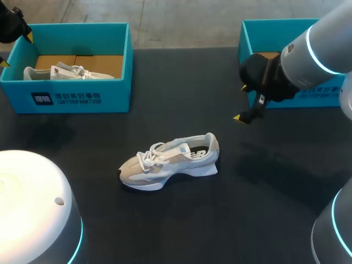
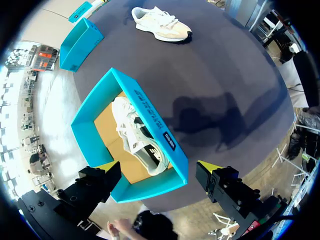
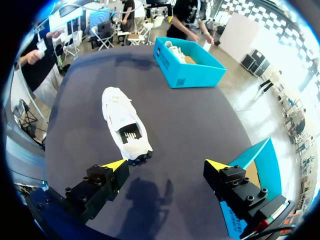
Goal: Take the shoe out of the shoebox, open the shoe tongue, remove and reinsert the insole, then place the shoe into the shoebox
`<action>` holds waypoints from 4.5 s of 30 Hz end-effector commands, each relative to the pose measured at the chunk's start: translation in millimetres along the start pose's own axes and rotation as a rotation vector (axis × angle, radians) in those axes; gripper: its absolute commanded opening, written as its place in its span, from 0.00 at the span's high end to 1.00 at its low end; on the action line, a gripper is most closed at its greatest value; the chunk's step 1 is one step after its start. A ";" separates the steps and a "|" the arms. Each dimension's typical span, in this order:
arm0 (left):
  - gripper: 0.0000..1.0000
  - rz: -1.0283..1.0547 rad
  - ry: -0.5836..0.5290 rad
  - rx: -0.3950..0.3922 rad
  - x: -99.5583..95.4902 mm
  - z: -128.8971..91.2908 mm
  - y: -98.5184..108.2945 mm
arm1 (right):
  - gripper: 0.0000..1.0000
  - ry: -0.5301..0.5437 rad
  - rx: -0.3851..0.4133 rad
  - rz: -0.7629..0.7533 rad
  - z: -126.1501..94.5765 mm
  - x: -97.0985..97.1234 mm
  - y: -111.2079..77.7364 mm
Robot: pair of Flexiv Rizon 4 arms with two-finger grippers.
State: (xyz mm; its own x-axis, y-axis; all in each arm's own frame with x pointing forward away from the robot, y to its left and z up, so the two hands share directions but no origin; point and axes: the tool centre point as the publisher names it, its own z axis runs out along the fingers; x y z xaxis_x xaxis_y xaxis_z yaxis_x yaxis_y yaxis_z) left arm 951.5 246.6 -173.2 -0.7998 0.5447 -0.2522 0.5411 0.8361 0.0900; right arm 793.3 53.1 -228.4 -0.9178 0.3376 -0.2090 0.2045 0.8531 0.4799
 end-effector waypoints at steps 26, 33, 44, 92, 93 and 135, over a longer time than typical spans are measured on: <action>0.00 0.000 0.001 -0.004 0.9 -0.6 -0.9 | 0.00 0.033 -0.056 -0.080 5.5 0.8 -7.5; 0.00 0.000 0.001 -0.004 0.9 -0.6 -0.9 | 0.00 0.084 -0.133 -0.142 11.7 5.9 -23.6; 0.00 0.000 0.001 -0.004 0.9 -0.6 -0.9 | 0.00 0.087 -0.258 -0.193 30.7 14.3 -52.9; 0.00 0.000 0.001 -0.004 0.9 -0.6 -0.9 | 0.00 0.192 -0.464 -0.106 74.0 48.5 -95.3; 0.00 0.000 0.001 -0.004 0.9 -0.6 -0.9 | 0.00 0.192 -0.464 -0.106 74.0 48.5 -95.3; 0.00 0.000 0.001 -0.004 0.9 -0.6 -0.9 | 0.00 0.279 -0.538 -0.157 125.2 38.6 -70.9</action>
State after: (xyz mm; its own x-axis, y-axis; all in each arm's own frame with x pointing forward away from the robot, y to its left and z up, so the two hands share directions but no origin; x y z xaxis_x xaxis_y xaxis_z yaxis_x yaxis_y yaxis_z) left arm 951.4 246.6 -173.2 -0.7998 0.5448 -0.2523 0.5411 0.8361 0.0901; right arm 771.9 46.3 -368.8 -0.9898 0.0644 -0.1268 -0.0715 0.5457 0.8349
